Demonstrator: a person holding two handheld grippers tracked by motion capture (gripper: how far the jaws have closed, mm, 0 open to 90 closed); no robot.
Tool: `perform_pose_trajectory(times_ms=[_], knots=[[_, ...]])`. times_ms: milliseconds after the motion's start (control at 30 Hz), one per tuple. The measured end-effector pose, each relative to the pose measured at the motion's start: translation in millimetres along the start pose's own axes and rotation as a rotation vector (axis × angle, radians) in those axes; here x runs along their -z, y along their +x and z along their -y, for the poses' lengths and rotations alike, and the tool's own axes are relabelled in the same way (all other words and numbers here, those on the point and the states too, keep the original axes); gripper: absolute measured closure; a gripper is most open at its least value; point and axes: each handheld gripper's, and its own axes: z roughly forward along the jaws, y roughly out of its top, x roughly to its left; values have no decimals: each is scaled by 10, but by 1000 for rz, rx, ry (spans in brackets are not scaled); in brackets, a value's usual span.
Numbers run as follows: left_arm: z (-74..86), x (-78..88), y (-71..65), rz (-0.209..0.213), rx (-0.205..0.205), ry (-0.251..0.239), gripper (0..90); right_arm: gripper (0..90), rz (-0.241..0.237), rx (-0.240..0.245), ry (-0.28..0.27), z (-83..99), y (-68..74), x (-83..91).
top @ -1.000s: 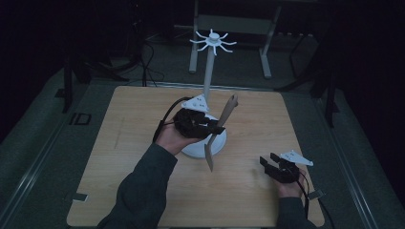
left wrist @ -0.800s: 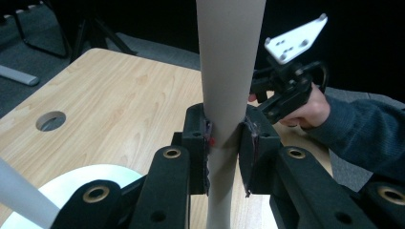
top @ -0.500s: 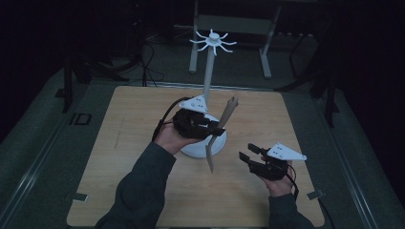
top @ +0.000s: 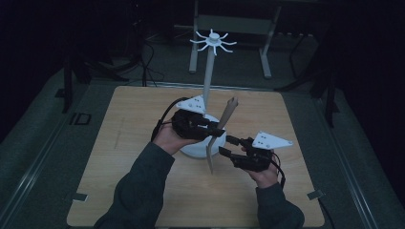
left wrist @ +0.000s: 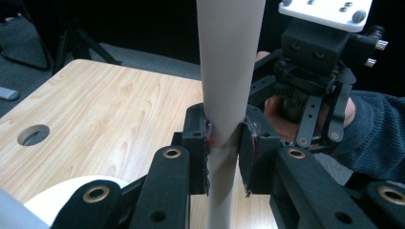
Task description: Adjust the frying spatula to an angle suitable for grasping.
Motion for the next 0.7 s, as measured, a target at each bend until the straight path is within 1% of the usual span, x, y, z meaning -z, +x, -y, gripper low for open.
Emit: perform_pose_trajectory(times_ms=[133,167,200,233,267,300,333,433,467,500,533,600,700], knots=[[9,-13,1,19,0,-6,751,481,-43,-2,-13,-63,-5,-105],[9,-13,1,19,0,-6,751,481,-43,-2,-13,-63,-5,-105],[10,-16,1,22,0,-7,751,489,-55,-8,-15,-74,-5,-131],[11,-21,-3,36,-2,-8,751,519,-80,-5,-24,-92,-11,-176],[11,-21,-3,36,-2,-8,751,519,-80,-5,-24,-92,-11,-176],[10,-24,-10,50,-7,-10,751,548,-118,-7,-32,-104,-10,-226],[10,-24,-10,50,-7,-10,751,574,-130,-2,-37,-109,-9,-250],[14,-17,-23,79,-15,-16,751,644,-159,11,-46,-119,3,-298],[14,-17,-23,79,-15,-16,751,644,-159,11,-46,-119,3,-298],[14,-17,-23,79,-15,-16,751,644,-173,16,-50,-122,8,-308],[20,-7,-22,89,-15,-19,750,749,-185,28,-54,-129,24,-316],[24,5,-24,91,-20,-24,750,759,-184,28,-51,-137,35,-318],[26,20,-29,92,-22,-29,743,773,-184,15,-51,-143,29,-317]])
